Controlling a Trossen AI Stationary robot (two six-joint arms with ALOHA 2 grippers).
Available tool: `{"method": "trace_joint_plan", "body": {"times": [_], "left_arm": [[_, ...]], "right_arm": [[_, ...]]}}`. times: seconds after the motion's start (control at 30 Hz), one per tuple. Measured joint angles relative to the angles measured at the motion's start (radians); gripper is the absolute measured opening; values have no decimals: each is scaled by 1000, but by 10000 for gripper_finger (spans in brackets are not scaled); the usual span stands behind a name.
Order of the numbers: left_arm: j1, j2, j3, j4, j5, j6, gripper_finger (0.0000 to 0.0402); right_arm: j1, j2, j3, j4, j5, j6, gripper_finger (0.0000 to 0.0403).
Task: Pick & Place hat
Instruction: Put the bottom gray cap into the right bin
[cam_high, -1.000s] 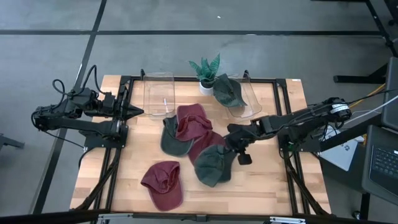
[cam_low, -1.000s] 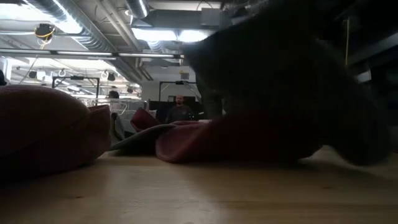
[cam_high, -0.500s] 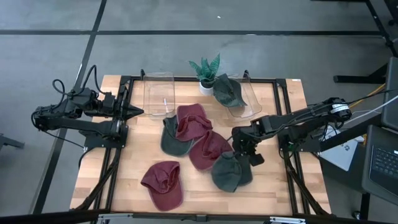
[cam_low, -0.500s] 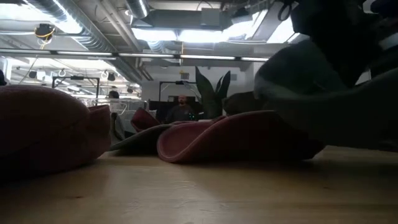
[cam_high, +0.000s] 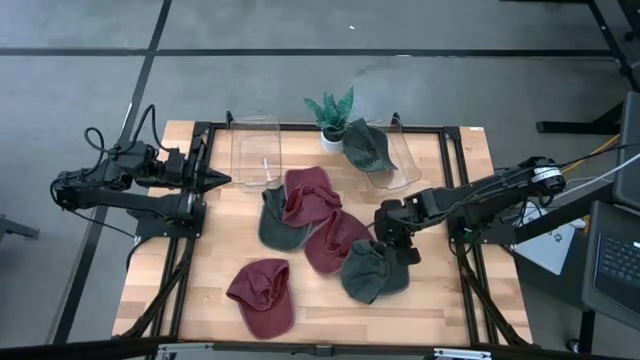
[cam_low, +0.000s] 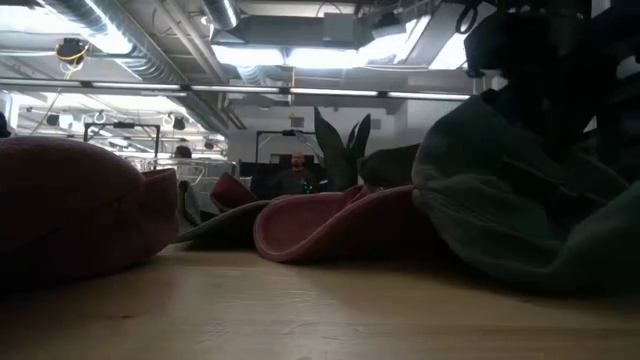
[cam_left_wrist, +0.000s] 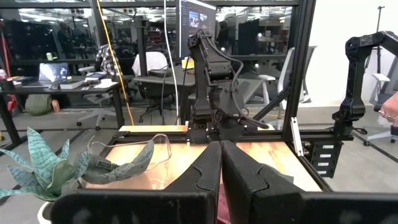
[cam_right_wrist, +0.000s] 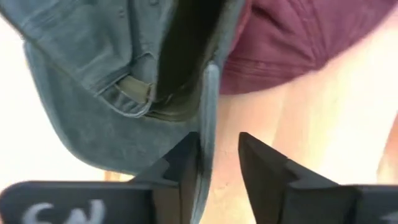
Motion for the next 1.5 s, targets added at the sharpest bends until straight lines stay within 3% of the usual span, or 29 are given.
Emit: {"method": "trace_joint_plan", "body": {"times": [0.43, 0.6, 0.8, 0.93, 1.1, 1.27, 1.5], "left_arm": [[0, 0, 0, 0, 0, 0, 9], [0, 0, 0, 0, 0, 0, 8], [0, 0, 0, 0, 0, 0, 12], [0, 0, 0, 0, 0, 0, 12], [0, 0, 0, 0, 0, 0, 11], [0, 0, 0, 0, 0, 0, 12], [0, 0, 0, 0, 0, 0, 8]], "right_arm": [[51, -37, 22, -30, 3, 388, 225], [79, -59, 82, -66, 36, 591, 233], [159, -59, 147, -89, 34, 957, 228], [228, -59, 158, -60, 33, 1074, 227], [313, -30, 158, 1, 41, 1070, 227], [395, 36, 158, 101, 124, 967, 227], [490, 136, 158, 230, 171, 669, 226]]}}
